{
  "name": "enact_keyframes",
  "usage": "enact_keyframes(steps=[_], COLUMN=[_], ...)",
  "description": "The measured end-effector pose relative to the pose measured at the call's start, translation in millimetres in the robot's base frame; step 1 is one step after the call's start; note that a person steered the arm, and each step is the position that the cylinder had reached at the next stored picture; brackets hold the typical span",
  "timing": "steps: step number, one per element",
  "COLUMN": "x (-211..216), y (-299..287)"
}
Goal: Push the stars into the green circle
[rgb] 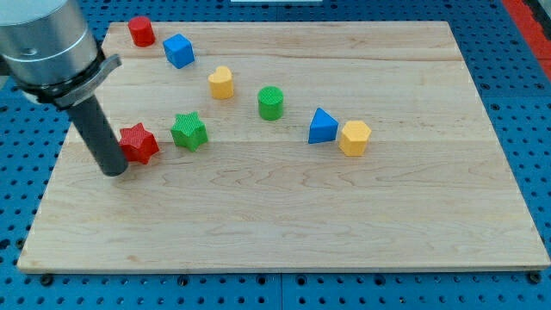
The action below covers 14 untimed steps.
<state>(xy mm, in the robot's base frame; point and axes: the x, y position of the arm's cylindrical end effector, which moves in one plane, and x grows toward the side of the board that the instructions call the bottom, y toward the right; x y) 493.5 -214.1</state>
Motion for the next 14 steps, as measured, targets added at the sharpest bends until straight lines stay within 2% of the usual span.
enact_keyframes(steps=[1, 2, 6, 7, 8, 9, 10, 11, 13, 14], x=[-3.6, -16.3, -62.2, -56.8, -20.9, -15.5, -25.4, -36.6, -88.4, -101.9], y=[-67.1, -85.4, 100.9, 47.4, 20.3, 53.5, 105.7, 131.8, 137.7, 159.0])
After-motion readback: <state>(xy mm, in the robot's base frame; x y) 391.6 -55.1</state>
